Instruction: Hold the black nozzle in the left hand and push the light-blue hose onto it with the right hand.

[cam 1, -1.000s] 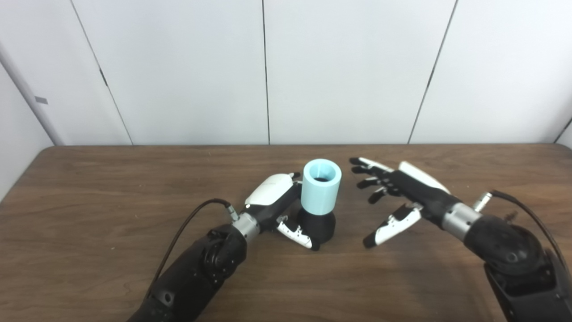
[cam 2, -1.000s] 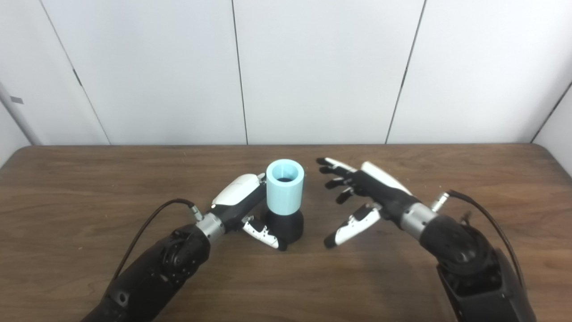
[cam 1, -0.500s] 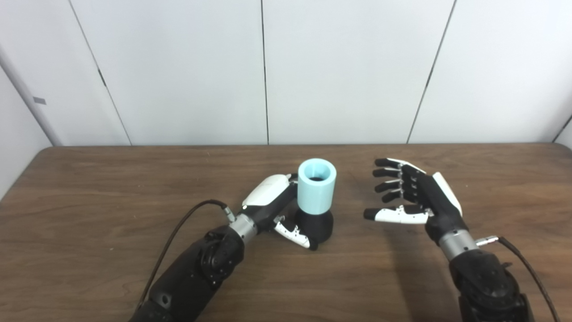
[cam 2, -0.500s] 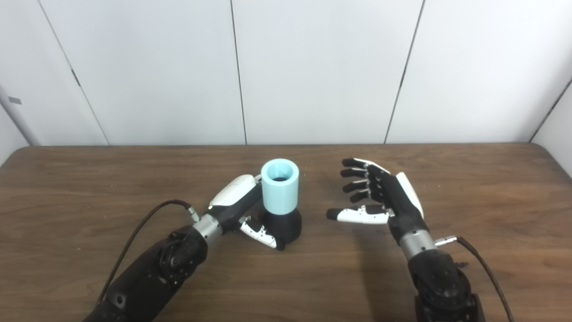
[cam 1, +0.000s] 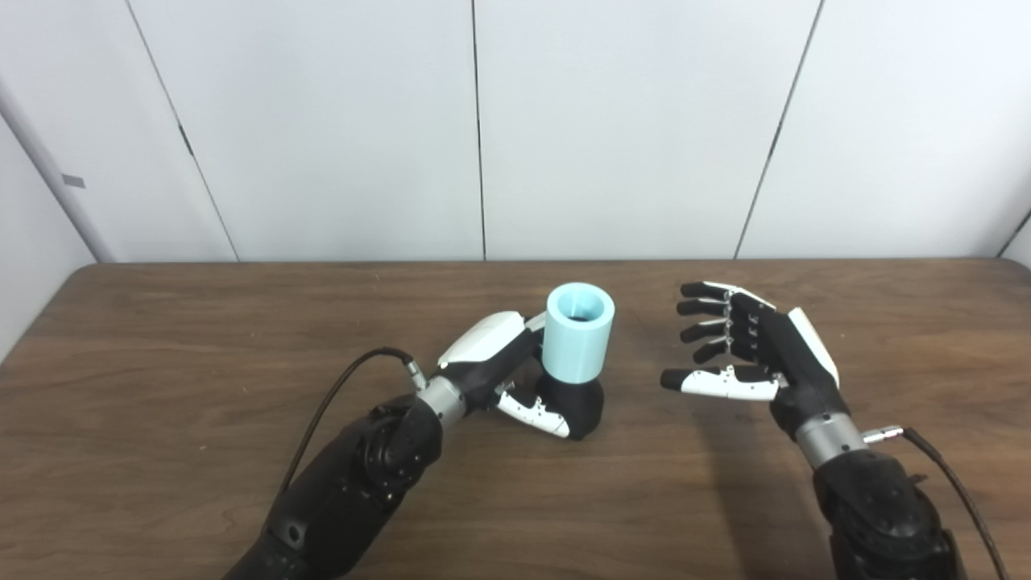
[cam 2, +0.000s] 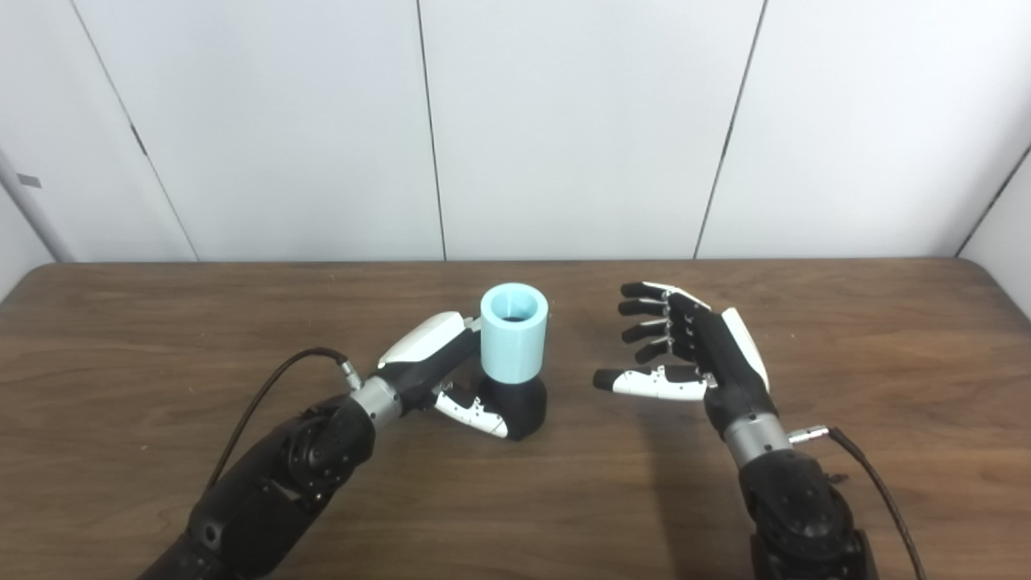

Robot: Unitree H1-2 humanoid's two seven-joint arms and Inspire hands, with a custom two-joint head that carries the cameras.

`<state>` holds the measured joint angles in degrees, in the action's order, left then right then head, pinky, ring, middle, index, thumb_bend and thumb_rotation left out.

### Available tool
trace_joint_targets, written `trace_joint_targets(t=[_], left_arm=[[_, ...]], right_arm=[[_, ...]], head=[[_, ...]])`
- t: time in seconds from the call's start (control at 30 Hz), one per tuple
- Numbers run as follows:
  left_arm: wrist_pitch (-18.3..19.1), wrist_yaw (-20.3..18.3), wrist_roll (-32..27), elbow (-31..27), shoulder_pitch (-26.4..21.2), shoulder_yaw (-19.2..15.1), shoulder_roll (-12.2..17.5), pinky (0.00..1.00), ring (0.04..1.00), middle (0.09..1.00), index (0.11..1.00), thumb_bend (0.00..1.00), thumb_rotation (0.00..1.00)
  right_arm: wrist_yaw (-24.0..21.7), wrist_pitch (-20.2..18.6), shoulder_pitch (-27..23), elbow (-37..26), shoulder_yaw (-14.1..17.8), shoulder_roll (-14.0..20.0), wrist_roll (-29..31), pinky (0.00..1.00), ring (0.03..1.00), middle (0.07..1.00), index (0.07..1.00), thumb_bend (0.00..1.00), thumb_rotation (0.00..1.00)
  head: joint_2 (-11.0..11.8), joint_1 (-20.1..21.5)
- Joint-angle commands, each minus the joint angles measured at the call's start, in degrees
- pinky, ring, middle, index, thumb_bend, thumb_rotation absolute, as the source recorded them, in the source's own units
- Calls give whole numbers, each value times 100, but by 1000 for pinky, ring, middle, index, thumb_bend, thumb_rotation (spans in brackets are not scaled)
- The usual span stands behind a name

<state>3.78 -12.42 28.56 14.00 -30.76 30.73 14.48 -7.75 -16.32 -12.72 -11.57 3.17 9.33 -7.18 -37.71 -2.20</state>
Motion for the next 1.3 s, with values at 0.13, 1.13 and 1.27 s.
trace_joint_targets(t=[0.13, 1.13, 1.27], left_arm=[[416, -297, 288, 273, 542, 48, 321, 1000, 993, 971, 975, 938, 268], [692, 602, -1652, -1731, 1441, -2921, -525, 623, 677, 700, 735, 661, 0], [681, 561, -1891, -1751, 1491, -2973, -528, 613, 664, 691, 728, 660, 0]], right_arm=[[141, 190, -141, -282, 57, 69, 48, 504, 609, 714, 728, 652, 0], [737, 670, -12, 112, 189, -322, 310, 553, 627, 709, 719, 676, 0], [718, 683, 8, 119, 174, -305, 356, 571, 636, 709, 718, 677, 0]], head=[[8, -62], [48, -156], [46, -169]])
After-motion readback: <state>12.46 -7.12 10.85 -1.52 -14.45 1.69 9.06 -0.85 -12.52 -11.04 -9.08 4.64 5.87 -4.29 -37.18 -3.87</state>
